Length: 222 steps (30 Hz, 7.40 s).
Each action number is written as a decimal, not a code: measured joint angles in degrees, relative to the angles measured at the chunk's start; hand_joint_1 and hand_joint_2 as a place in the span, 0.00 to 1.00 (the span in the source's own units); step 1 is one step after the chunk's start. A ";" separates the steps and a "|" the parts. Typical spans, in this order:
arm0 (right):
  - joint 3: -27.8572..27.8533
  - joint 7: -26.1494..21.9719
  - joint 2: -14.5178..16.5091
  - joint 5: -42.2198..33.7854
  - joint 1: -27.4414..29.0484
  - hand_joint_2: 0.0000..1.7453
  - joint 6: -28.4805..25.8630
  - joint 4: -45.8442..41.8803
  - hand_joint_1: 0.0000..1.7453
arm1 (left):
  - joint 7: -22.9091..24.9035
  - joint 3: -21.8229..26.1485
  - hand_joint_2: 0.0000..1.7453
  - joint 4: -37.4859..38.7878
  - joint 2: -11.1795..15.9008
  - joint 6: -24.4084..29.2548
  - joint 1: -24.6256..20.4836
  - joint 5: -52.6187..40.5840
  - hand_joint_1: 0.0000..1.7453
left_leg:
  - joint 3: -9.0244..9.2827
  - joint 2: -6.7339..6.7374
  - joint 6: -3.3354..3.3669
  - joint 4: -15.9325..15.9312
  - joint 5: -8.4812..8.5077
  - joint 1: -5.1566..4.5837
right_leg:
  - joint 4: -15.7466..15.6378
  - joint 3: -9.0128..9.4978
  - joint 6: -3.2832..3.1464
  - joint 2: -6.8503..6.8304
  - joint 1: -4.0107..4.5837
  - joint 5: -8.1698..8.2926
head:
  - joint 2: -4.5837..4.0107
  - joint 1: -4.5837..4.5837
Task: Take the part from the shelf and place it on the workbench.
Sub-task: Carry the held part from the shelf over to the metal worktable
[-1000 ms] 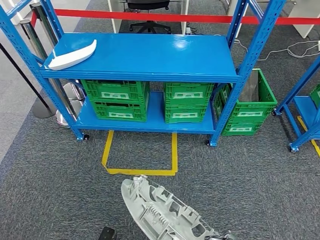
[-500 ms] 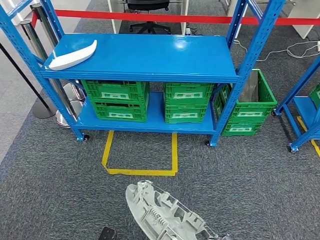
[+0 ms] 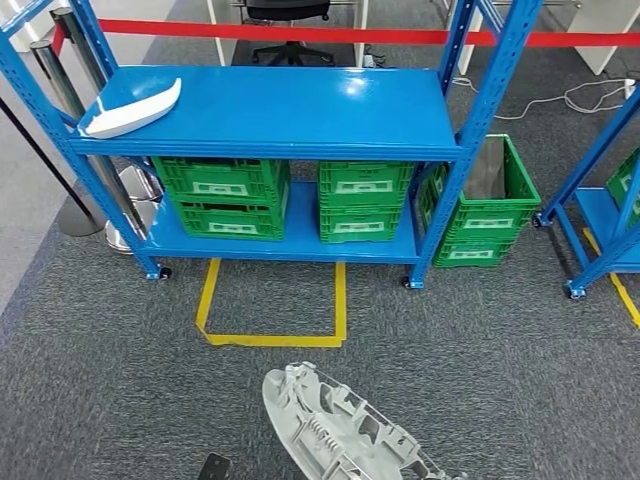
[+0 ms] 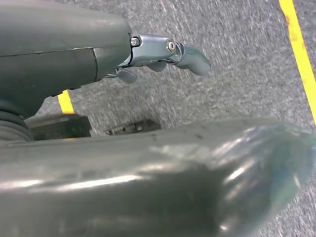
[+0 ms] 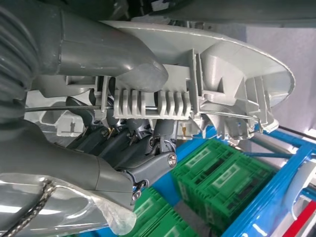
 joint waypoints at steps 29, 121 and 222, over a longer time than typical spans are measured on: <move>2.21 3.78 -2.21 2.22 0.02 1.00 -3.88 -1.67 1.00 | -0.77 1.11 0.00 -0.02 -0.25 0.14 0.17 -1.22 0.00 | 3.30 -0.13 3.39 0.41 -3.55 -2.56 | 6.88 -4.84 -2.61 1.48 1.80 0.10 | 0.00 -0.05; 9.81 6.90 -2.16 -1.98 -4.69 1.00 -8.87 1.48 1.00 | -0.88 2.59 0.00 0.04 -0.38 -0.49 0.08 -3.75 0.00 | 0.48 -1.15 2.56 1.75 -2.39 -2.35 | 1.65 -2.22 -2.23 0.30 1.29 0.69 | 0.00 0.28; 5.61 5.75 10.45 -2.55 -4.21 1.00 -3.18 11.52 1.00 | -0.68 3.52 0.00 0.13 -0.30 -0.71 -0.02 -7.21 0.00 | -4.16 -1.15 0.48 16.57 -11.86 -2.31 | 0.62 -2.59 -5.45 2.22 2.26 1.94 | 0.00 0.09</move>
